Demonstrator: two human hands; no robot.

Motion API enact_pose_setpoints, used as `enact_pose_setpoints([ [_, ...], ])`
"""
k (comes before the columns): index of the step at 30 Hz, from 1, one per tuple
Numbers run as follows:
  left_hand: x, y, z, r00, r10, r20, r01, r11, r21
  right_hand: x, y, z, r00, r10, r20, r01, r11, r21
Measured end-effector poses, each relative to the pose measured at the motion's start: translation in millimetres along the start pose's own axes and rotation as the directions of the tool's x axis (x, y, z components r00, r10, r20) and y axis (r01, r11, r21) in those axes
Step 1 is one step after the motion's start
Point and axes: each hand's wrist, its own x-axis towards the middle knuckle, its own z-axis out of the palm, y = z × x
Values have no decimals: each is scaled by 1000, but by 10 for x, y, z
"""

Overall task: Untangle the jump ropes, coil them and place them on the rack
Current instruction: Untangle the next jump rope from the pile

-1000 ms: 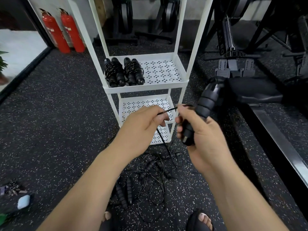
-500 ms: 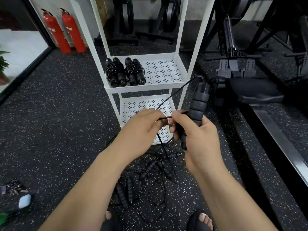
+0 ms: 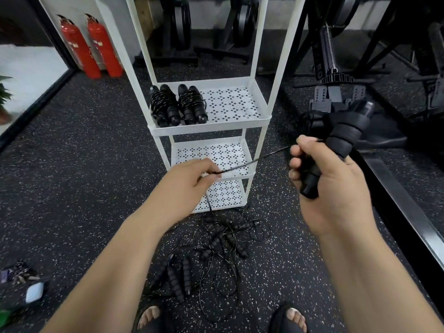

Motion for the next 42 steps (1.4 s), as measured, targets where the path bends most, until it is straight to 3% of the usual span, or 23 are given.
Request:
enact_pose_setpoints([
  [3, 2, -81, -35, 994, -102, 37, 105, 991, -86, 80, -89, -104, 999, -25, -23, 26, 999, 46],
  [7, 5, -41, -30, 991, -125, 44, 133, 958, -253, 134, -50, -160, 998, 10, -55, -4, 994, 108],
  [13, 5, 198, 36, 995, -101, -4, 92, 927, -363, 53, 301, -35, 952, 299, -64, -290, 950, 114],
  [18, -36, 352, 69, 997, -72, 5, 70, 936, -344, -104, 526, 98, 898, 437, 41, -438, 899, 10],
  [23, -70, 425, 64, 997, -1, 79, 13, 988, -153, -227, 596, 229, 914, 392, 107, -377, 916, -135],
  [31, -162, 378, 89, 974, 29, 225, 0, 992, -130, -157, 585, 252, 919, 385, 84, -374, 919, -128],
  [36, -134, 169, 182, 956, -74, 283, 127, 977, -173, -51, 422, 207, 953, 291, 83, -290, 957, -31],
  [42, -94, -488, 455, 907, -207, 366, 227, 974, -13, 53, 190, 79, 976, 216, 33, -217, 976, 25],
])
